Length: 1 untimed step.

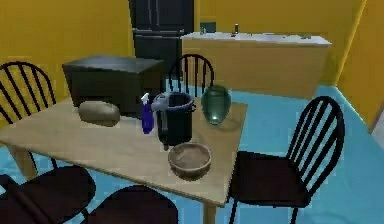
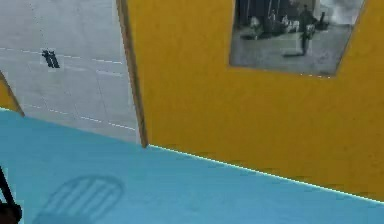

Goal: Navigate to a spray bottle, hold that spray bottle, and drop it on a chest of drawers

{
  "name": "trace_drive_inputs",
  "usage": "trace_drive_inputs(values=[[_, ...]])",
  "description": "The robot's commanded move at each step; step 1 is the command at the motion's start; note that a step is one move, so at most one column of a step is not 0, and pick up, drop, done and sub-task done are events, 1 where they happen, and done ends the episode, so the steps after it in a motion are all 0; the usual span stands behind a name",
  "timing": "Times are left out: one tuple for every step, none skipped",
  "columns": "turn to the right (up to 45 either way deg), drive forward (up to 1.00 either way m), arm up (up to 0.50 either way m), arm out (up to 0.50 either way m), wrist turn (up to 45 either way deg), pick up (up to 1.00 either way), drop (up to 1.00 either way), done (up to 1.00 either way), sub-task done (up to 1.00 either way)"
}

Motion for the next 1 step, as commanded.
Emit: trace_drive_inputs(values=[[-45.0, 0.00, 0.00, 0.00, 0.0, 0.00, 0.00, 0.00, 0.00]])
